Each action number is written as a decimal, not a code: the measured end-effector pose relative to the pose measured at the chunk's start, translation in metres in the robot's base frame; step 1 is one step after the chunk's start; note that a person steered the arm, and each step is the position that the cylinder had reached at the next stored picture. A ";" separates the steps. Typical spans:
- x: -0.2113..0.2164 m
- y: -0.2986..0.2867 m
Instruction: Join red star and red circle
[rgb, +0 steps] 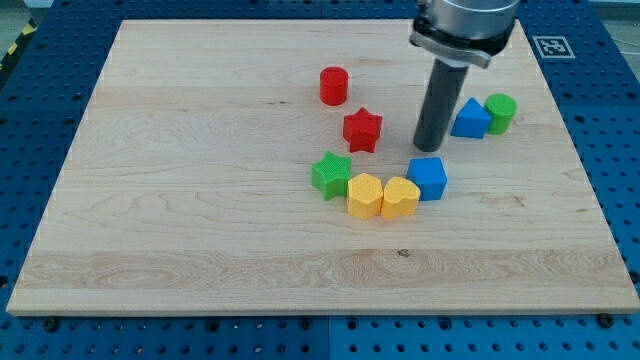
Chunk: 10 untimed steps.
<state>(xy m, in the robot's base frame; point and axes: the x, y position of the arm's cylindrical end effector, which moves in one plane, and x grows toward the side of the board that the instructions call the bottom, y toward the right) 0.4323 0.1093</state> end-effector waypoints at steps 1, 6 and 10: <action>0.000 -0.042; -0.052 -0.063; -0.115 -0.073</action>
<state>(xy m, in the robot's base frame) 0.3168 0.0362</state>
